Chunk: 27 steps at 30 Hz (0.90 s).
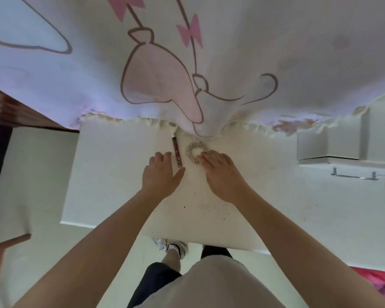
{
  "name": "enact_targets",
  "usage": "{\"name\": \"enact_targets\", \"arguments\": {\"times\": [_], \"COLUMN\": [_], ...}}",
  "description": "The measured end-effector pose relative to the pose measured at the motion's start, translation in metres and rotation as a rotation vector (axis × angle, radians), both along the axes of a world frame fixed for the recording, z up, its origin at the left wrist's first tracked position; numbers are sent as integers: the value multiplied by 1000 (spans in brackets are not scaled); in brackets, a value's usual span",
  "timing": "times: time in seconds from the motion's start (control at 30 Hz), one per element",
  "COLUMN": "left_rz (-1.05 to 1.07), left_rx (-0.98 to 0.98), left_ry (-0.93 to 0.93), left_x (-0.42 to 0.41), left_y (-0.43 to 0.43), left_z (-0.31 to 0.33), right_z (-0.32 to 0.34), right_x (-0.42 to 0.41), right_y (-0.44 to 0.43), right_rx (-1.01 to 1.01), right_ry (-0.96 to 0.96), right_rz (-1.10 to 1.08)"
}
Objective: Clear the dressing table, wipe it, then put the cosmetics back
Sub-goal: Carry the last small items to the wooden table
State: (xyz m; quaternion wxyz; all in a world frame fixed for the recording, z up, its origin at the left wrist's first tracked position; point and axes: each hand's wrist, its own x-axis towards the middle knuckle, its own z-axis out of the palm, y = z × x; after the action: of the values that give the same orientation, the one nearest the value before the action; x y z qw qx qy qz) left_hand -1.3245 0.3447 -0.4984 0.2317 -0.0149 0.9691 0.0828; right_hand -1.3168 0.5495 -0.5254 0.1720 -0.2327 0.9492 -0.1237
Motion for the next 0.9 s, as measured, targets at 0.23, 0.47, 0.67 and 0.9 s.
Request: {"name": "enact_targets", "arguments": {"times": [0.23, 0.47, 0.67, 0.9], "left_rz": [289, 246, 345, 773], "left_rx": [105, 57, -128, -65], "left_ry": [46, 156, 341, 634], "left_x": [-19, 23, 79, 219], "left_y": [32, -24, -155, -313], "left_z": [-7, 41, 115, 197], "right_z": [4, 42, 117, 186], "right_x": [23, 4, -11, 47], "right_y": [42, -10, -139, -337], "right_rx": [101, -9, -288, -589], "right_ry": [40, 26, 228, 189], "right_rz": [-94, -162, -67, 118]}}
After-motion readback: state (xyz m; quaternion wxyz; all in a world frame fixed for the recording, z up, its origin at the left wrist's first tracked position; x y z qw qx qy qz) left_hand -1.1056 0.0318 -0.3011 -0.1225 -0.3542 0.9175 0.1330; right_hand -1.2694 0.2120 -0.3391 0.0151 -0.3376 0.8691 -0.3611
